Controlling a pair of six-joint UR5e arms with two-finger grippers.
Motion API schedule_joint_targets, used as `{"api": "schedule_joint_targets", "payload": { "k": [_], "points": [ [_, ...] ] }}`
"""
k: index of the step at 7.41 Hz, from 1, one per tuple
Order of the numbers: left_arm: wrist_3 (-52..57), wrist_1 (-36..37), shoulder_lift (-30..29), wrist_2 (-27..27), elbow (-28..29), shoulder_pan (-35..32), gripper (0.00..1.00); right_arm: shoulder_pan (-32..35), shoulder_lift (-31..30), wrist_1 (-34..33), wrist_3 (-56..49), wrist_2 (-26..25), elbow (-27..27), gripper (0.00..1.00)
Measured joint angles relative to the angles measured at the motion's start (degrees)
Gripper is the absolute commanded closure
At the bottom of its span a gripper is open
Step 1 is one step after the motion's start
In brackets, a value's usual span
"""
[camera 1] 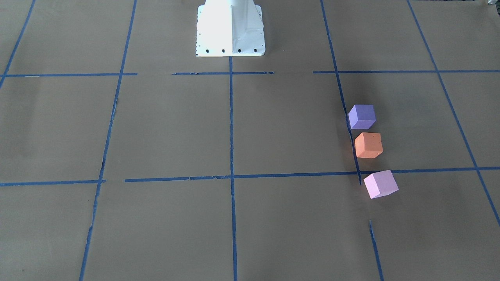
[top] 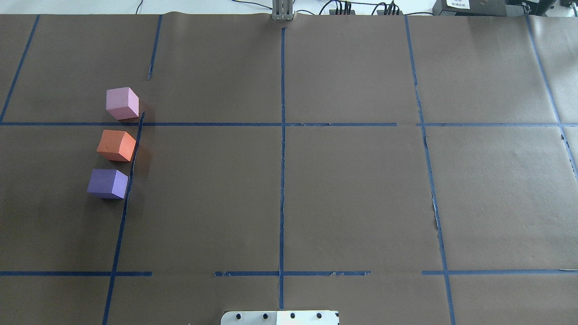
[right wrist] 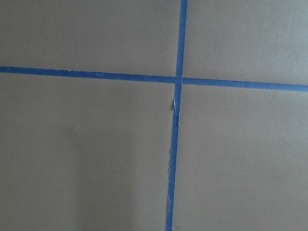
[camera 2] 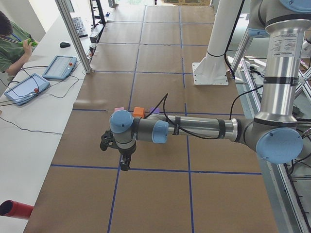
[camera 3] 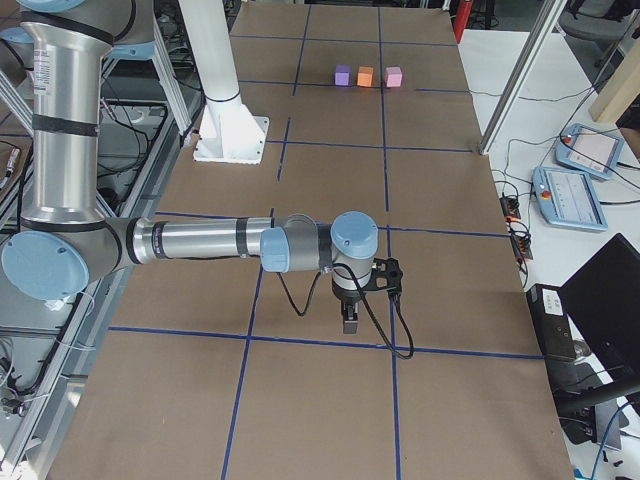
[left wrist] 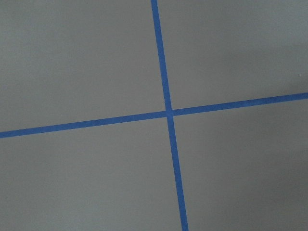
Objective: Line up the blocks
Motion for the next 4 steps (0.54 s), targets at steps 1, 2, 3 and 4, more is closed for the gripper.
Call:
{"api": "schedule_joint_targets", "payload": {
  "k": [1,2,3,4],
  "points": [
    [0.9,0.1,0.0,-0.8,1.2,-0.3,0.00,0.0,0.0,0.0,0.0,0.0,0.0,0.00],
    [1.3,0.2,0.0,-1.2,1.7,-0.4,0.00,0.0,0.0,0.0,0.0,0.0,0.0,0.00],
    [1.3,0.3,-0.1,-1.4,1.9,-0.4,0.00,0.0,0.0,0.0,0.0,0.0,0.0,0.00],
    [1.3,0.4,-0.1,-1.4,1.9,-0.4,0.00,0.0,0.0,0.0,0.0,0.0,0.0,0.00]
  ]
}}
